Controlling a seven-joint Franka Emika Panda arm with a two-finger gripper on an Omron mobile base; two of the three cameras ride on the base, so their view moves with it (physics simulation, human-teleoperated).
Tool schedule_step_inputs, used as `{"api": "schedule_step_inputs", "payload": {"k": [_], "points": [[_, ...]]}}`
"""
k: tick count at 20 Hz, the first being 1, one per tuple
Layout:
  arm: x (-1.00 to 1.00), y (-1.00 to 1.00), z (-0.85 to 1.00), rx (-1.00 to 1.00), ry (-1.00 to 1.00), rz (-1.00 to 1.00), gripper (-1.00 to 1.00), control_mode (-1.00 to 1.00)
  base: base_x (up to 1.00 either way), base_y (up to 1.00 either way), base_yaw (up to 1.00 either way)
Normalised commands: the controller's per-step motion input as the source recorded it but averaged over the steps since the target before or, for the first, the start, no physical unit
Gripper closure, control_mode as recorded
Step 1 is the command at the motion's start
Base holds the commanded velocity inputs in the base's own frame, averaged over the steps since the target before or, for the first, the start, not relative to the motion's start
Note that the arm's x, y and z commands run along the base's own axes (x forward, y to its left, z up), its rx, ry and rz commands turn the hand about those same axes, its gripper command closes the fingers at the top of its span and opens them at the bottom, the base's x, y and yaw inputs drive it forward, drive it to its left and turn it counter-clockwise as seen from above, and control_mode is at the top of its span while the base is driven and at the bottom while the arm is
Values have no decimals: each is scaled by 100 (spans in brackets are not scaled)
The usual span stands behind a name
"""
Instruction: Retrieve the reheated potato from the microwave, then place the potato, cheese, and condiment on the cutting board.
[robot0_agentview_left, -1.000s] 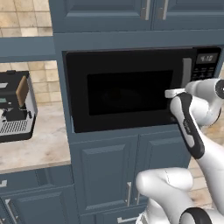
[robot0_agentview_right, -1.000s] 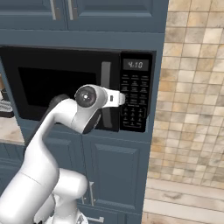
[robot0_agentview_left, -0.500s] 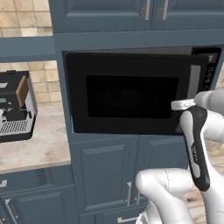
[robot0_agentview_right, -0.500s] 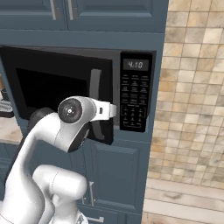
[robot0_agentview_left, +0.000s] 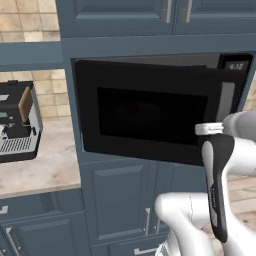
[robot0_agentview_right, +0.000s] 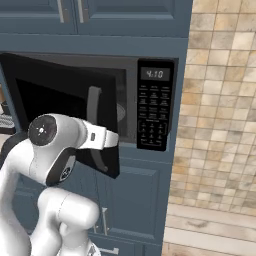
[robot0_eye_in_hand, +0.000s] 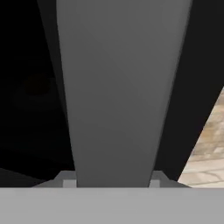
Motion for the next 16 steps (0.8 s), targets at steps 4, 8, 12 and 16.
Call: {"api": "schedule_step_inputs", "payload": {"k": [4, 8, 12, 16], "points": [[-75, 4, 10, -1, 8, -12, 100, -100, 0, 0, 0], [-80, 11, 3, -4, 1, -13, 100, -100, 0, 0, 0], [-83, 16, 1, -3, 0, -13, 100, -100, 0, 0, 0], [-76, 19, 1, -4, 0, -13, 100, -100, 0, 0, 0]]}}
